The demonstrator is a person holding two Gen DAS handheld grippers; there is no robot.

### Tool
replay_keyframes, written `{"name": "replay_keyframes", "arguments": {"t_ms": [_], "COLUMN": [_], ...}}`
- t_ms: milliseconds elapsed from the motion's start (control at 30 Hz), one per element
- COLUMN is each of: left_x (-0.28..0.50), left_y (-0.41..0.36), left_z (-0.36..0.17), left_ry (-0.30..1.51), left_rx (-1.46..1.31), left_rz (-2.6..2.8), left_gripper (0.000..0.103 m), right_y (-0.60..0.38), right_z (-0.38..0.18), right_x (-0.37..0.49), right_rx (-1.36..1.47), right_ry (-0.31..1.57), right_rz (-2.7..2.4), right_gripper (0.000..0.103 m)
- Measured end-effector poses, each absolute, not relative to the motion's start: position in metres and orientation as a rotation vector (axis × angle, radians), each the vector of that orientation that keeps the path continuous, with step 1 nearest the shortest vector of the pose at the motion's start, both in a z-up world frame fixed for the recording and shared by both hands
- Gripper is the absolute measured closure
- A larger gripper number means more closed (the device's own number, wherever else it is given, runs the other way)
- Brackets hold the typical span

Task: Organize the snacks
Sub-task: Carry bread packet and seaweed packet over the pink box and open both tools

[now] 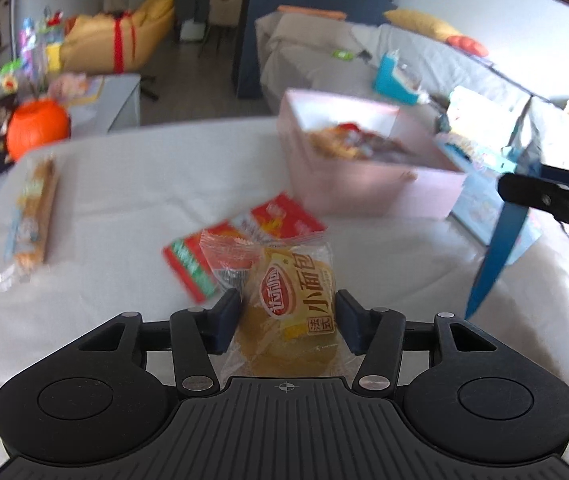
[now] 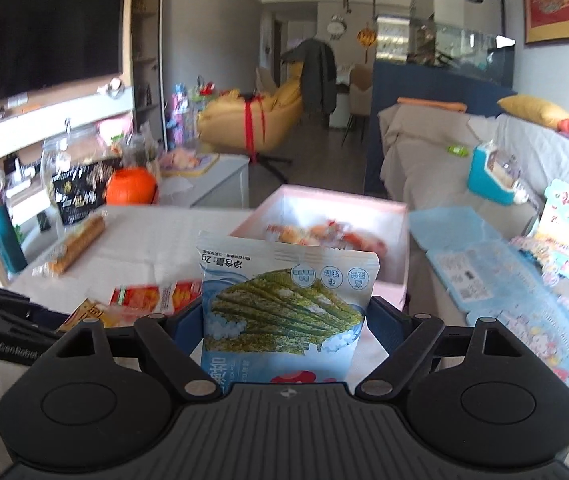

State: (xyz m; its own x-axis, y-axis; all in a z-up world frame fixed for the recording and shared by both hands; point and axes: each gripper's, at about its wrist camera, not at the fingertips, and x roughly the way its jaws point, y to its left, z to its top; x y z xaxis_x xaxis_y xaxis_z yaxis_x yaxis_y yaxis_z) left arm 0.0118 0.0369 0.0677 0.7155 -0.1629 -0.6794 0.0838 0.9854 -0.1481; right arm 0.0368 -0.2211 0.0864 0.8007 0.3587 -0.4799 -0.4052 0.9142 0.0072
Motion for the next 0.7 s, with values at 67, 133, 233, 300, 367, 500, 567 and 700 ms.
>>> {"name": "replay_keyframes", "arguments": {"t_ms": [67, 133, 233, 300, 367, 500, 567, 700], "left_x": [0.016, 0.025, 0.051, 0.080, 0.117, 0.199, 0.209, 0.190], "left_y": [0.033, 0.029, 0.019, 0.014, 0.013, 0.007, 0.008, 0.038], "left_z": [0.082, 0.098, 0.125, 0.137, 0.139, 0.094, 0.076, 0.064], "left_ry": [0.727, 0.674, 0.569, 0.501, 0.464, 0.630, 0.647, 0.639], "left_rx": [-0.100, -0.092, -0.077, -0.115, -0.206, -0.292, -0.274, -0.370], "left_rz": [-0.159, -0.182, -0.232, -0.289, -0.354, -0.391, -0.366, -0.389], "left_gripper": [0.046, 0.046, 0.046, 0.046, 0.044, 0.048, 0.048, 0.048], "right_y": [-0.224, -0.228, -0.236, -0.242, -0.245, -0.235, -0.223, -0.190], "right_z": [0.099, 0.116, 0.148, 0.171, 0.188, 0.201, 0.196, 0.165], "right_x": [0.040, 0.044, 0.058, 0.074, 0.093, 0.133, 0.155, 0.204], "right_rx": [-0.102, -0.104, -0.092, -0.068, -0.051, -0.079, -0.102, -0.148], "right_ry": [0.460, 0.410, 0.336, 0.304, 0.290, 0.296, 0.339, 0.480], "right_rz": [0.404, 0.394, 0.369, 0.337, 0.308, 0.250, 0.239, 0.262], "right_gripper": [0.019, 0.019, 0.019, 0.019, 0.019, 0.019, 0.019, 0.019]}}
